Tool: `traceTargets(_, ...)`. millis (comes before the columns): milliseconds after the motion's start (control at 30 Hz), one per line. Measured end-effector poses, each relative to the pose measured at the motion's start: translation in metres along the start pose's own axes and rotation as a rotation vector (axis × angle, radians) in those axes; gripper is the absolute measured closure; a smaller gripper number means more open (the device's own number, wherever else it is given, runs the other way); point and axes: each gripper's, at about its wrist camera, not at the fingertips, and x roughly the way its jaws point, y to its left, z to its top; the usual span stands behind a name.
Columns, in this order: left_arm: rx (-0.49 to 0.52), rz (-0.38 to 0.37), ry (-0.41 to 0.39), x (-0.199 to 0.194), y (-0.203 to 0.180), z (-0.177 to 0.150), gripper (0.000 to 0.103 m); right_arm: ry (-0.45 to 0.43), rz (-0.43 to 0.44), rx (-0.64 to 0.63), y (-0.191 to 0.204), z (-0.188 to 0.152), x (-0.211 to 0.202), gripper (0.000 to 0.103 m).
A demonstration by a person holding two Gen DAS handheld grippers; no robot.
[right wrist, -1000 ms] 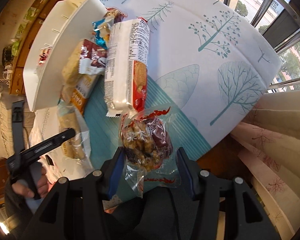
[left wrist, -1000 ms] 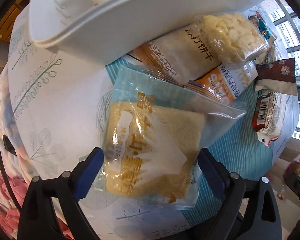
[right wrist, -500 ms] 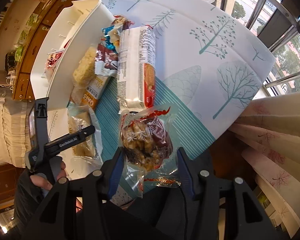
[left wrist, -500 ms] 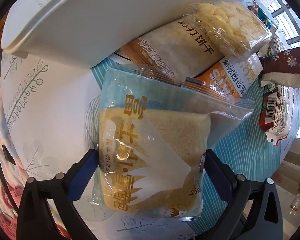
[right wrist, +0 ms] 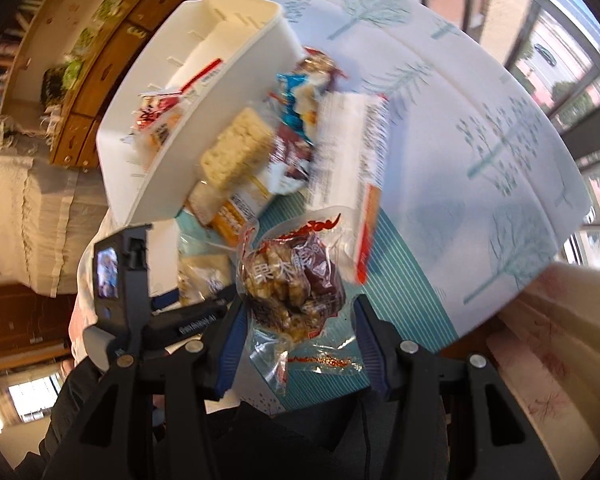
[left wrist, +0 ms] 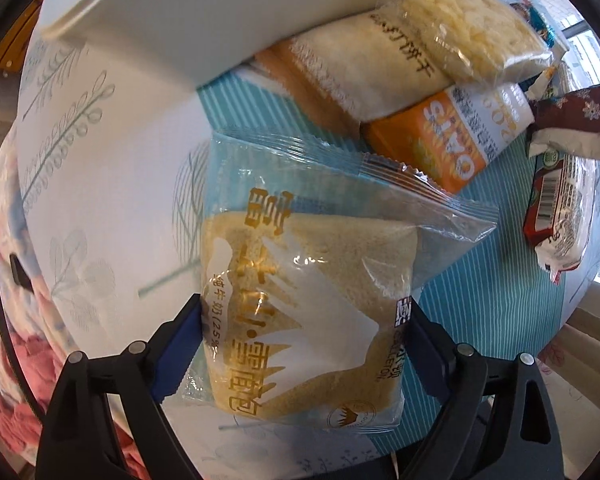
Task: Organize snacks
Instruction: 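Carry the bread pack and nut bag into the white tray and release both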
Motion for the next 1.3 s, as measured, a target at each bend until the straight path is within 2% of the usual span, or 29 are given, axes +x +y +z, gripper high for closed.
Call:
traceTargets(267, -0.111, -0.017, 0.05, -0.015, 0.008, -0.027, 0.012, 0.026, 0.038, -0.105, 0.015, 0.035, -0.005, 0.051)
traceTargets(533, -0.225, -0.026, 0.024, -0.066, 0.021, -0.051, 0.012, 0.04, 0.077, -0.215, 0.032, 0.066, -0.013, 0.051)
traceTargets(767, -0.3, -0.021, -0.052, -0.133, 0.043, -0.032, 0.012, 0.043, 0.131, -0.296, 0.051, 0.099, -0.018, 0.051)
traceTargets(900, -0.332, -0.036, -0.116, -0.175, 0.038, -0.013, 0.012, 0.03, 0.167, -0.338, 0.061, 0.119, -0.021, 0.051)
traceTargets(1133, -0.401, -0.042, -0.227, -0.217, 0.038, 0.035, 0.012, -0.022, 0.226, -0.43, 0.077, 0.153, -0.022, 0.051)
traceTargets(1300, -0.484, -0.073, -0.316, -0.225, 0.045, 0.069, 0.011, -0.061, 0.253, -0.485, 0.083, 0.175, -0.018, 0.051)
